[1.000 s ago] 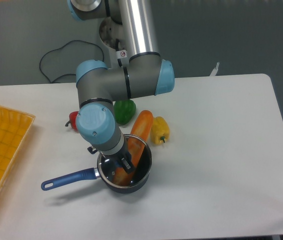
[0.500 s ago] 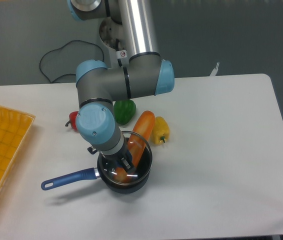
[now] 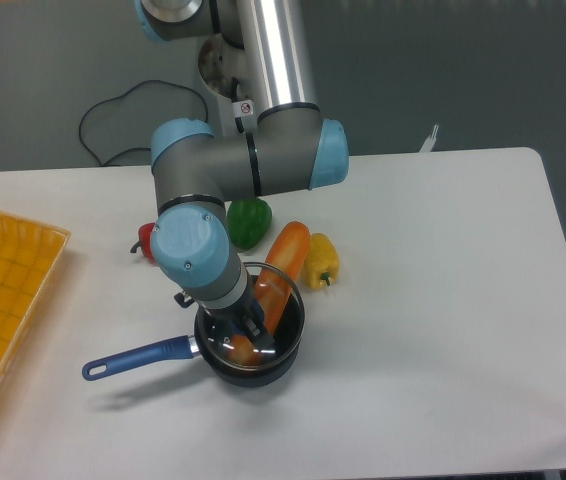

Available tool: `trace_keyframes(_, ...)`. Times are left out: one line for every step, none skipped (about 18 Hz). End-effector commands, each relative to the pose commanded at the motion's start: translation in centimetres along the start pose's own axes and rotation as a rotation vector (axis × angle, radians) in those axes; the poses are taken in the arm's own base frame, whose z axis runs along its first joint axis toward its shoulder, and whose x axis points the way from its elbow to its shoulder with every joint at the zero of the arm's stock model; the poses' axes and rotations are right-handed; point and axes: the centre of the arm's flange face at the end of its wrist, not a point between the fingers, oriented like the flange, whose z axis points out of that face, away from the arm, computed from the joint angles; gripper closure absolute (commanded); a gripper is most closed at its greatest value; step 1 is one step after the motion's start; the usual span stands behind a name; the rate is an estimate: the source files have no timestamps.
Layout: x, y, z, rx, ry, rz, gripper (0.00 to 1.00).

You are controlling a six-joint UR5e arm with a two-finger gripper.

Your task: Close the pot lid

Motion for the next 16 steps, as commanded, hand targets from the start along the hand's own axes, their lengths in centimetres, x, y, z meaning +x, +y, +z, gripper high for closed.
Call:
trace_keyframes(0.2,0.1,-0.7,0.005,-0.01,0.0,0.0)
trace_keyframes(0.7,-0.2,-1.3,0.007,-0.02,0.008,0.0)
trace_keyframes(0.9,0.0,-2.1,0.013,-0.031,0.006,0.0)
trace_keyframes(1.2,0.3,-3.2,0.021,-0.045,0.004,0.0)
trace_keyframes(1.5,0.7,-4.1,0.03,-0.058,-0.001,0.0)
trace_keyframes(1.7,1.2,-5.1,0.037,-0.069,-0.007,0.0)
trace_keyframes(1.8,2.0,-6.0,0.047,-0.079,-0.018,0.0)
trace_keyframes(1.6,3.6,-7.1,0.058,-0.093,-0.042,0.0)
trace_keyframes(1.1,5.1,-7.8,0.065,-0.103,-0.067,0.0)
trace_keyframes(0.6,6.4,-8.1,0.066,-0.106,-0.089,0.0)
trace_keyframes(0.2,7.7,-8.2,0.067,-0.108,-0.117,0.0)
trace_keyframes(-0.2,9.3,-7.9,0.066,-0.103,-0.153,0.0)
trace_keyframes(-0.7,11.1,-7.1,0.06,-0.087,-0.194,0.0)
trace_keyframes(-1.1,12.5,-6.0,0.052,-0.067,-0.215,0.0)
trace_keyframes(-1.5,13.9,-5.1,0.047,-0.054,-0.236,0.0)
trace_keyframes(-2.0,15.2,-4.6,0.049,-0.059,-0.262,0.0)
